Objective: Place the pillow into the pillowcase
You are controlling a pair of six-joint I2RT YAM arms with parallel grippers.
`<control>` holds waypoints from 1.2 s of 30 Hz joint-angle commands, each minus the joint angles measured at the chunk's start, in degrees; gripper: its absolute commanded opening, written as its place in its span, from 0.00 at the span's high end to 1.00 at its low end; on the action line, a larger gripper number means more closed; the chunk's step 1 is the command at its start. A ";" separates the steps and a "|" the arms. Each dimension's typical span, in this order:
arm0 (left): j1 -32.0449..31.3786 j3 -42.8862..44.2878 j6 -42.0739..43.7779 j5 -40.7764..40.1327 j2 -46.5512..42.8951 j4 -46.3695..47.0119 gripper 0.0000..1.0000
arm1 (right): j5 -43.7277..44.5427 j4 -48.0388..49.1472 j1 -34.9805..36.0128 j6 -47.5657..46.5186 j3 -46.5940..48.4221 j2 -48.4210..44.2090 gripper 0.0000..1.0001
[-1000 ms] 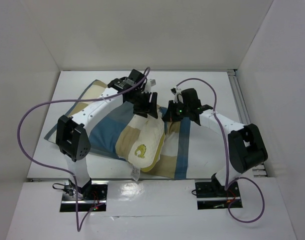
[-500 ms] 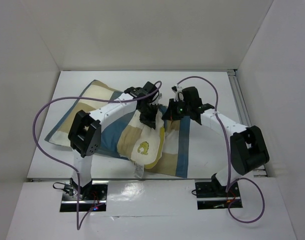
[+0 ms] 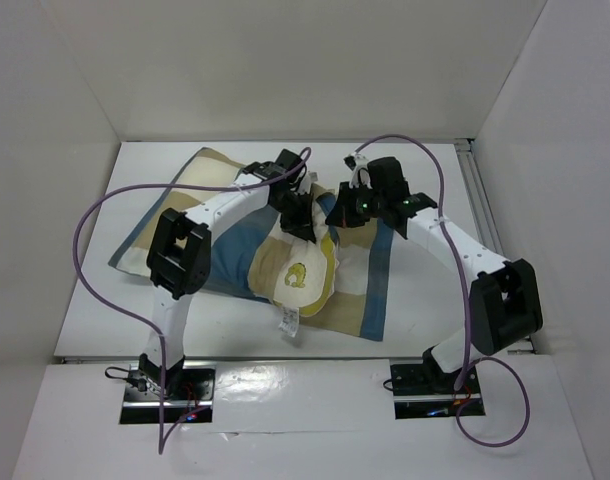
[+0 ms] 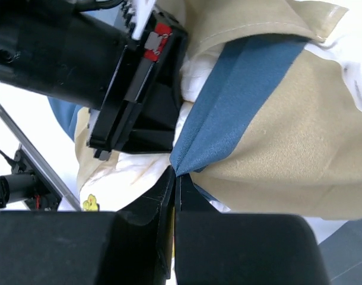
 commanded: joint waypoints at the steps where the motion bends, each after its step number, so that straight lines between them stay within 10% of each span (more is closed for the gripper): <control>1: 1.81 -0.45 1.69 -8.95 5.94 5.00 1.00 | -10.38 4.18 0.75 1.47 9.01 -8.65 1.00; 16: 5.31 10.54 -3.58 -10.96 12.89 5.26 1.00 | -17.33 0.51 11.65 -6.59 9.64 -7.94 1.00; 23: 6.46 11.15 -4.73 -9.74 12.98 5.26 1.00 | -1.61 -2.85 8.40 -6.70 5.77 -5.59 1.00; 32: 5.94 7.73 -4.20 -9.74 7.80 4.65 1.00 | 3.49 1.11 4.18 3.06 7.52 4.09 0.45; 36: 5.94 7.73 -4.20 -8.68 7.27 4.12 1.00 | 8.41 0.40 2.86 4.38 5.95 1.03 0.38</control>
